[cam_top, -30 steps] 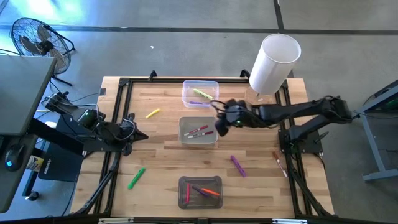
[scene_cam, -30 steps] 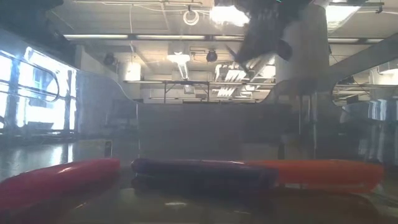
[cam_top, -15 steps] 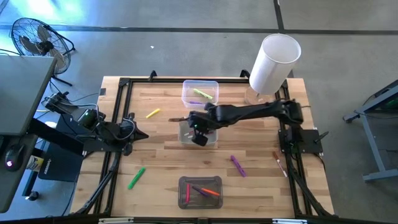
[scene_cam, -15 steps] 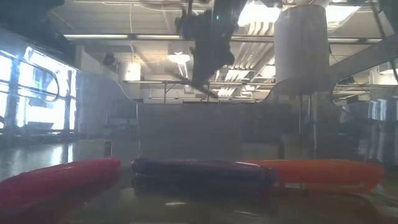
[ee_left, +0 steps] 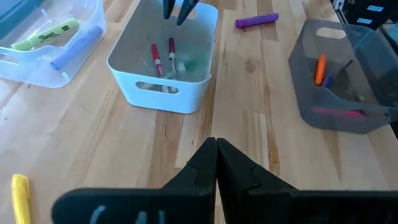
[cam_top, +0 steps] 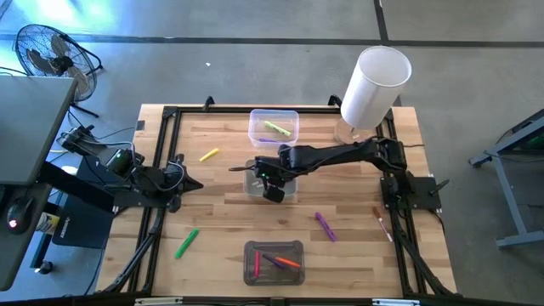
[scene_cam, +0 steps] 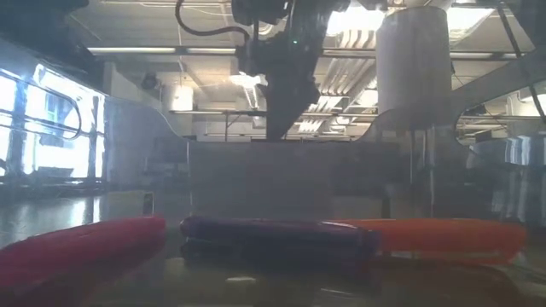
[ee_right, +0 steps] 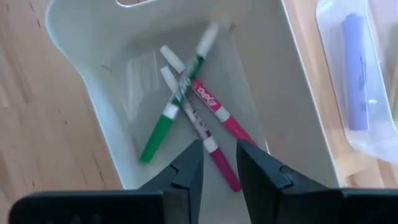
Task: Pick & Place Markers
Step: Put the green highlighter into the transparent bin
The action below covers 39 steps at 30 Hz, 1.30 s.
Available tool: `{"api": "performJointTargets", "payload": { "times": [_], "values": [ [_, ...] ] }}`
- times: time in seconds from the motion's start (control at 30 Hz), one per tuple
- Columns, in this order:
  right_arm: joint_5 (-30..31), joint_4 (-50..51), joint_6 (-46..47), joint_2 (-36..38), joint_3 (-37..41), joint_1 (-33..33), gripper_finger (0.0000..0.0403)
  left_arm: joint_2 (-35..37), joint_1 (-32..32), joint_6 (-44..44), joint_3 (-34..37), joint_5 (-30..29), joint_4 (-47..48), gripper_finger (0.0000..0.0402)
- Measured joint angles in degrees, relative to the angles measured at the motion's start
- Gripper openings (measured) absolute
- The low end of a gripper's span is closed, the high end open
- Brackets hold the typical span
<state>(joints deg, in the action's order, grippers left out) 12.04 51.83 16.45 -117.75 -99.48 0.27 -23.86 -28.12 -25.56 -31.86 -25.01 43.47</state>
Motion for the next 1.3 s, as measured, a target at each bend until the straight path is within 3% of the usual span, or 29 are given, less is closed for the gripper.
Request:
{"api": "performJointTargets", "payload": {
  "times": [0.17,0.37,0.53,0.73,0.83,1.03,1.17,1.3],
  "values": [
    [0.16,1.98,3.12,0.93,0.00,-0.26,0.0113,0.00,0.00,-0.73,0.00,-4.97,0.05,0.0008],
    [4.52,5.36,6.81,5.38,0.00,-0.09,0.0145,-0.02,0.00,-2.06,0.00,-8.79,-0.01,0.0077],
    [10.82,11.14,9.94,9.91,-0.02,1.58,0.0162,-0.01,0.00,-3.95,0.00,-9.28,-0.03,0.0126],
    [19.85,17.90,17.16,15.04,1.41,5.59,0.0160,-2.38,0.00,-4.67,0.00,-9.98,-3.23,0.0129],
    [23.41,15.84,22.55,19.78,8.52,8.19,0.0157,-6.00,0.00,-4.72,-0.74,-10.50,-4.78,0.0125],
    [22.24,4.25,37.84,32.82,29.06,12.88,0.0156,-16.21,0.00,-10.34,-6.65,-9.98,-2.83,0.0112],
    [20.15,-2.27,47.23,40.45,40.06,15.68,0.0152,-24.29,0.00,-15.85,-12.63,-7.63,2.95,0.0110],
    [17.77,-6.05,53.32,45.94,48.08,18.42,0.0142,-32.88,0.00,-27.92,-19.46,-5.00,13.55,0.0110]
  ]
}}
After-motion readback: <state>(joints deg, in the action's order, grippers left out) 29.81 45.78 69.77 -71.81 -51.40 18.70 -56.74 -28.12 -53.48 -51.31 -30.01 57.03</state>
